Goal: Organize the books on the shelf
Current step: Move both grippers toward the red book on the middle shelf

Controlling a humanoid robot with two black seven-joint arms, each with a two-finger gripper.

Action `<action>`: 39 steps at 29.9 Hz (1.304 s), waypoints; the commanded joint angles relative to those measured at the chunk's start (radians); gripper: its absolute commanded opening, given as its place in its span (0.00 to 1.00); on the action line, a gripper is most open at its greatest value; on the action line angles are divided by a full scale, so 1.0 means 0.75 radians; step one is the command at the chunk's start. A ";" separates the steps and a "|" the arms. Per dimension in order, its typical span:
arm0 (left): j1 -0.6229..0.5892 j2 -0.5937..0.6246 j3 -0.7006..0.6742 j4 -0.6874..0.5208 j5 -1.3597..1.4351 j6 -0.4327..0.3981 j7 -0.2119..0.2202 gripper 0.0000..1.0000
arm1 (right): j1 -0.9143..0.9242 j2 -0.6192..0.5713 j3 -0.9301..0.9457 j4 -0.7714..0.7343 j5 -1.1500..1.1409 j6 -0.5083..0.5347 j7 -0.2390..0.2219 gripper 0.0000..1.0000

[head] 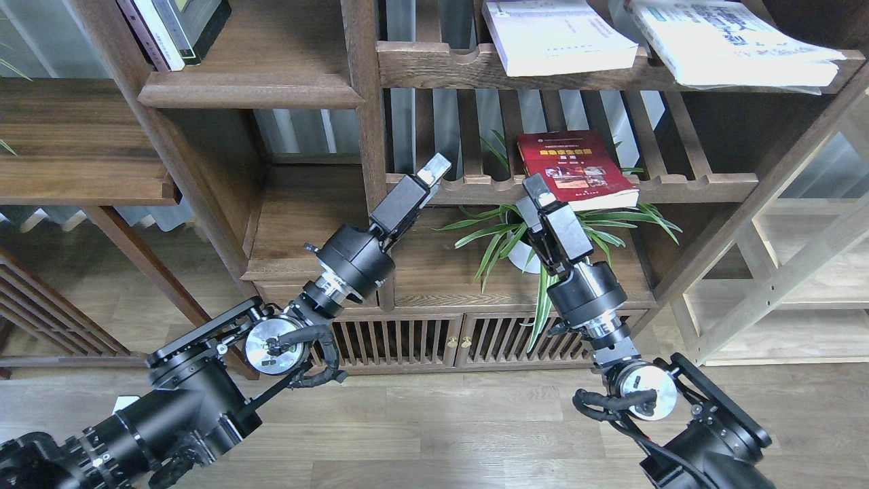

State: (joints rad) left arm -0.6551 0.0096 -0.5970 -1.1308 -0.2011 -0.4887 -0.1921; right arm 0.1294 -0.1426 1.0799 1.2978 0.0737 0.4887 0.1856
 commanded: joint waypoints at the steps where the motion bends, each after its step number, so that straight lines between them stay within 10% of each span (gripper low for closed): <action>1: 0.002 -0.003 -0.002 -0.002 -0.002 0.000 -0.002 0.98 | 0.001 -0.002 0.000 0.000 -0.002 0.000 0.000 1.00; 5: 0.008 0.001 0.000 -0.006 0.002 0.000 -0.008 0.86 | -0.001 -0.002 0.000 0.000 -0.002 0.000 0.000 1.00; 9: 0.023 -0.005 0.009 -0.006 0.002 0.000 -0.008 0.99 | -0.003 -0.002 -0.006 0.000 -0.002 0.000 0.000 1.00; 39: 0.072 0.061 -0.143 -0.022 0.002 0.000 -0.014 0.99 | -0.005 -0.006 -0.029 -0.010 0.012 -0.179 -0.002 1.00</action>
State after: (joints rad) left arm -0.6074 0.0549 -0.6947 -1.1473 -0.1984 -0.4887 -0.2008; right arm 0.1274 -0.1503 1.0605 1.2892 0.0796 0.3743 0.1844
